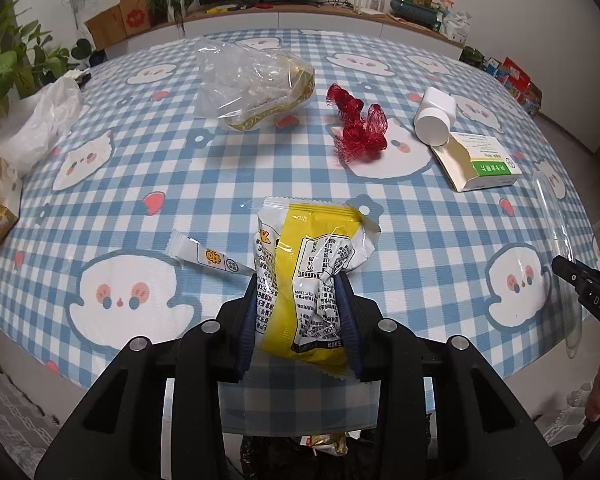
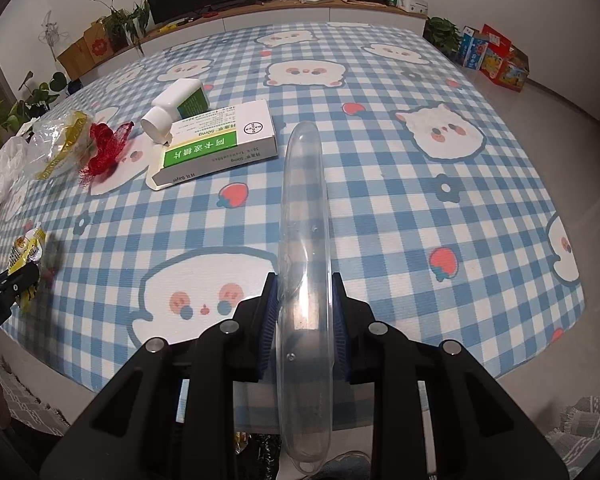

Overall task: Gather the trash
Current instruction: 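Carry the snack bag over the bin and open the left tool while the right tool carries the tube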

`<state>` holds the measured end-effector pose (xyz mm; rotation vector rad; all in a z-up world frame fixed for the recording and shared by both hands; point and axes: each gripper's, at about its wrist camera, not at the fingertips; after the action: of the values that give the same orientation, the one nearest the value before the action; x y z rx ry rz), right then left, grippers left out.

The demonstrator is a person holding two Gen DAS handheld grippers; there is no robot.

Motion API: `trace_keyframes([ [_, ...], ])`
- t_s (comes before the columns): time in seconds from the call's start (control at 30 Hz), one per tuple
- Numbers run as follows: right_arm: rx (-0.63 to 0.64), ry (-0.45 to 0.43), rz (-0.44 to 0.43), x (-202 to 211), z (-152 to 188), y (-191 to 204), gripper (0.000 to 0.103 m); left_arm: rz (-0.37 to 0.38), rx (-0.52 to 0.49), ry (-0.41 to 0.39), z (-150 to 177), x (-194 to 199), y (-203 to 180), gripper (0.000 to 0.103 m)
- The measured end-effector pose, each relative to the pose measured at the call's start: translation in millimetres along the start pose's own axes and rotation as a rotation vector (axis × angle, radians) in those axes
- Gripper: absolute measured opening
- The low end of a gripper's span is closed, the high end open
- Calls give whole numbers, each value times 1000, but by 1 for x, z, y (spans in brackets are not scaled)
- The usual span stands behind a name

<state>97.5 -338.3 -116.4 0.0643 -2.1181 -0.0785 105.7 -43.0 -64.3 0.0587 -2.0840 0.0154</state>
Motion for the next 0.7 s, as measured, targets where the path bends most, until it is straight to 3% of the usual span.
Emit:
trace_keyframes([
  [0.7, 23, -92, -19, 59, 62, 14, 24, 69, 2, -39, 48, 50, -18, 35],
])
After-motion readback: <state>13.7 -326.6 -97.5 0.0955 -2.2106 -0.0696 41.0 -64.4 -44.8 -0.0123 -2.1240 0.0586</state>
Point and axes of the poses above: each gripper's, at about its wrist camera, not at the fingertips, and x roughly against the way its jaws point, y to its left, z to its underside, and after that the axes turned 3 degrees about -z, right-handed
